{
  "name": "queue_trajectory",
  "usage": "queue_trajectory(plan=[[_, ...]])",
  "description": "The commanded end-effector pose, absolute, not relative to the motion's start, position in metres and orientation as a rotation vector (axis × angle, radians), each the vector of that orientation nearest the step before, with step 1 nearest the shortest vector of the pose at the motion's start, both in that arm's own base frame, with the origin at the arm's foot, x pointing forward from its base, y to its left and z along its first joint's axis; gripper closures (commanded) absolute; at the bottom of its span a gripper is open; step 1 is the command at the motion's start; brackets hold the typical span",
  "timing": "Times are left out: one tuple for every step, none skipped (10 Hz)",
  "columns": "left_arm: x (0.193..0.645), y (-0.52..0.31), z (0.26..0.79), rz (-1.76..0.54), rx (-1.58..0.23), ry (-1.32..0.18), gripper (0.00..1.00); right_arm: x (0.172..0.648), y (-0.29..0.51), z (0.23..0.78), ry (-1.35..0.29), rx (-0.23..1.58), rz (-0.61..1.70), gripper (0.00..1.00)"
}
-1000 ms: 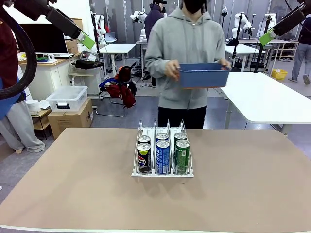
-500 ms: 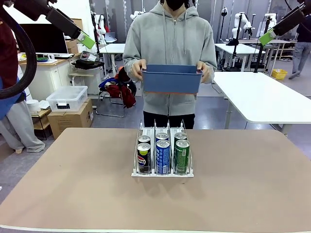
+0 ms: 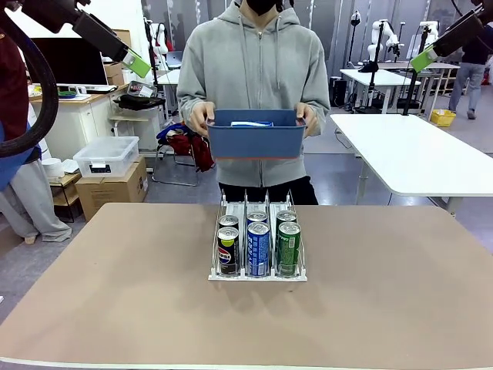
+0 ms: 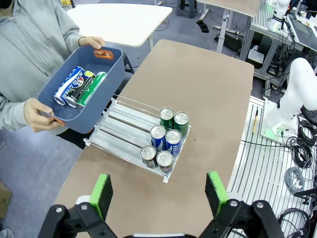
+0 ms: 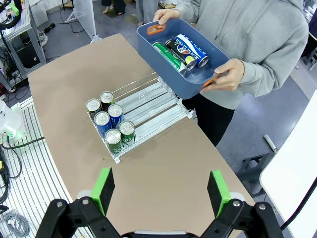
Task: Fill the beverage cans into the dispenser.
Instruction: Pick up the Ionic drink handed by the human.
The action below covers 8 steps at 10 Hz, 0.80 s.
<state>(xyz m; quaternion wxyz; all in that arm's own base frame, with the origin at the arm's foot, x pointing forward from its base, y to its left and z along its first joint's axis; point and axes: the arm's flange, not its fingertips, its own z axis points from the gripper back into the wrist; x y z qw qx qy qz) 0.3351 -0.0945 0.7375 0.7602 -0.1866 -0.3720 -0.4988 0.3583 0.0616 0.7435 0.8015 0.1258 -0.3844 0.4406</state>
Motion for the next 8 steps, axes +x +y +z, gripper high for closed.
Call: queue_trajectory(plan=[[0.3339,-0.094,0.7381,-1.088,-0.4,-0.81,0.0,0.3582,0.0613,0.7435,-0.822,0.261,0.947,0.0],[0.3339,-0.094,0.7381,-1.088,-0.4,-0.81,0.0,0.3582,0.0613,0.7435,-0.822,0.261,0.947,0.0],[0.3339,-0.094,0.7381,-1.088,-0.4,-0.81,0.0,0.3582,0.0613,0.7435,-0.822,0.261,0.947,0.0],[0.3339,-0.094,0.7381,-1.088,-0.4,-0.81,0.0,0.3582,0.0613,0.7435,-0.822,0.261,0.947,0.0],[0.3339,-0.094,0.7381,-1.088,-0.4,-0.81,0.0,0.3582,0.0613,0.7435,-0.822,0.261,0.947,0.0],[0.3339,-0.094,0.7381,-1.088,-0.4,-0.81,0.0,0.3582,0.0613,0.7435,-0.822,0.261,0.947,0.0],[0.3339,-0.094,0.7381,-1.088,-0.4,-0.81,0.0,0.3582,0.0613,0.7435,-0.822,0.261,0.947,0.0],[0.3339,-0.094,0.7381,-1.088,-0.4,-0.81,0.0,0.3582,0.0613,0.7435,-0.822,0.261,0.947,0.0]])
